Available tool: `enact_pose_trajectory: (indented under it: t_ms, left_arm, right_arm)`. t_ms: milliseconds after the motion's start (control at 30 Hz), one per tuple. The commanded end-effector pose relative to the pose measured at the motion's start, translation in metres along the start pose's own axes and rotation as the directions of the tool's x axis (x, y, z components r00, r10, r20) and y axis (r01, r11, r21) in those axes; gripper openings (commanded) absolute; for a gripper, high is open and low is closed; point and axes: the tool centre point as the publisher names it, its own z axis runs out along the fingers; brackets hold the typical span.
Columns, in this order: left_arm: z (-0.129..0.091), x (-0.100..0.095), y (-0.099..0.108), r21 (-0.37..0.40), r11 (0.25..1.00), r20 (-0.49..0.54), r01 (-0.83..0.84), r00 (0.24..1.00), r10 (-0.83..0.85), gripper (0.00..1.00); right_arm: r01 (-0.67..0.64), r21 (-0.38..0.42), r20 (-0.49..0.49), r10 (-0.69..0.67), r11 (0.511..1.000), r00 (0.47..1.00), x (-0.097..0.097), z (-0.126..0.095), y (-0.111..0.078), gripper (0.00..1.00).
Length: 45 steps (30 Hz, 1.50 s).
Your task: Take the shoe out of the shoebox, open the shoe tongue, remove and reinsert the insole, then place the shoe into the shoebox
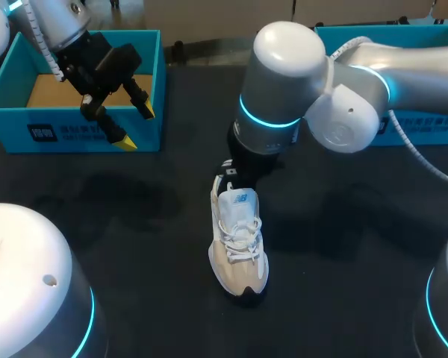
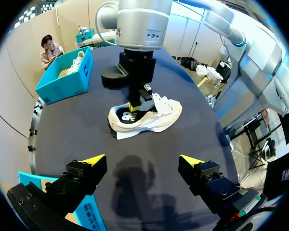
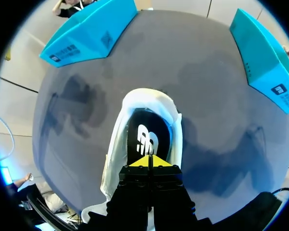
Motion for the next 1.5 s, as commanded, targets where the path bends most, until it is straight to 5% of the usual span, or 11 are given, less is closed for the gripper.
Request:
enact_pose_trajectory:
  t_ms: [33,767,1100,1500]
  left_arm:
    - [0.000,0.000,0.000,-0.002,1.000,-0.001,0.000,1.000,0.000,1.00]
    - [0.000,0.000,0.000,-0.002,1.000,-0.001,0.000,1.000,0.000,1.00]
    - [0.000,0.000,0.000,-0.002,1.000,-0.001,0.000,1.000,0.000,1.00]
    - [0.000,0.000,0.000,-0.002,1.000,-0.001,0.000,1.000,0.000,1.00]
  right_arm:
    - [0.002,0.023,0.006,-0.002,1.000,1.000,0.005,0.006,0.004,0.00]
    - [0.011,0.069,0.027,-0.013,0.998,1.000,-0.003,0.041,-0.003,0.00]
    - [0.039,-0.020,0.121,-0.037,0.999,0.992,-0.011,0.016,0.007,0.00]
    - [0.109,-0.100,0.179,-0.090,0.989,0.980,-0.017,0.039,0.032,0.00]
